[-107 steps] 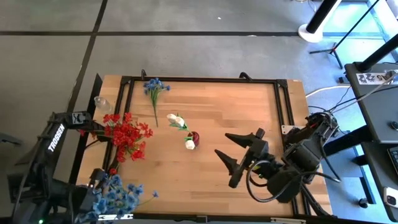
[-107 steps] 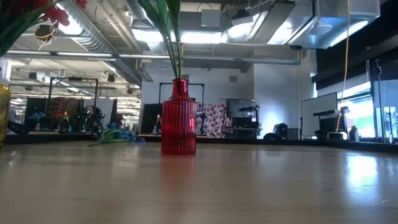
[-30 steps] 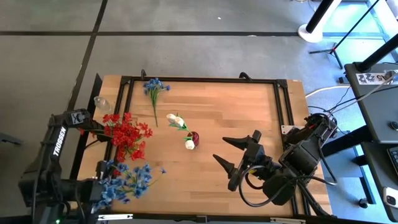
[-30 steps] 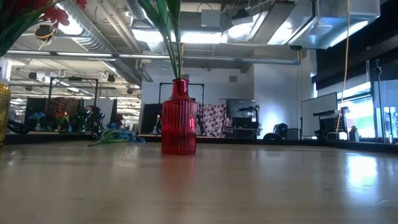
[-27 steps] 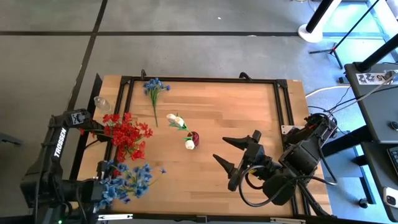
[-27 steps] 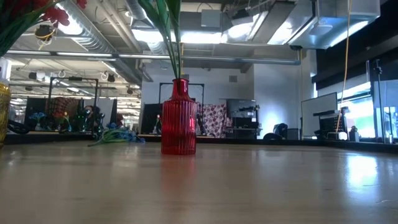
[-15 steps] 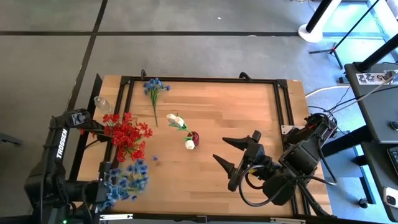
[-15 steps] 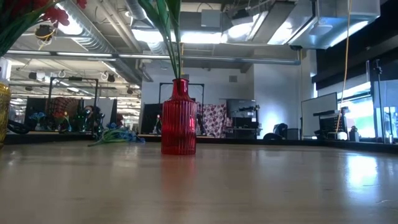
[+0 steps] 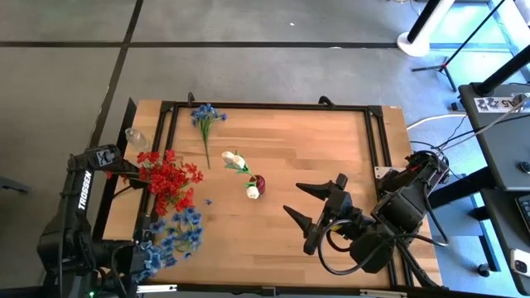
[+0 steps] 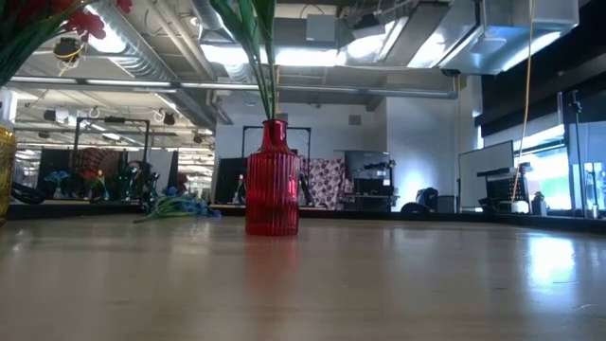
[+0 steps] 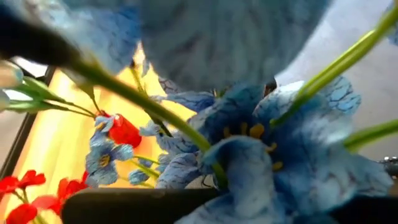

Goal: Sort flowers into vase by color
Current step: Put the right blue flowers into the transparent vase

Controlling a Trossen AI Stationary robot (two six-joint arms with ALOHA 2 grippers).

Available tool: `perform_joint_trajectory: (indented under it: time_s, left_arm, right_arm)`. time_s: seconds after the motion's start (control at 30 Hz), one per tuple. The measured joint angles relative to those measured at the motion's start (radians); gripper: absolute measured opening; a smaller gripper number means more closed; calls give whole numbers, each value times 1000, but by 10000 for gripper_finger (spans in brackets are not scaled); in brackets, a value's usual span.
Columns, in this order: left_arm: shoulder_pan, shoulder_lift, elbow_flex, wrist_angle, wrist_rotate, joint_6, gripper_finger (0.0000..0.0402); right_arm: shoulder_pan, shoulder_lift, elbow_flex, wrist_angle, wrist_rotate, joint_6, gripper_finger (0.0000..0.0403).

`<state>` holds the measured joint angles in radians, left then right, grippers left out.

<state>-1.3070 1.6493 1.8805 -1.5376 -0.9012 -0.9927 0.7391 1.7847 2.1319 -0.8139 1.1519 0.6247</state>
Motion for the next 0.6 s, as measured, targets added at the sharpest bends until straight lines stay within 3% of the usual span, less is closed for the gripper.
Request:
perform_joint_trajectory:
  time_s: [0.3, 0.6]
  left_arm:
    - [13, 0, 0, 36, -2, 110, 4]
    - [33, 0, 1, -8, 20, 112, 4]
  right_arm:
    - [0, 0, 0, -6, 0, 0, 296]
    - [0, 0, 0, -6, 7, 2, 296]
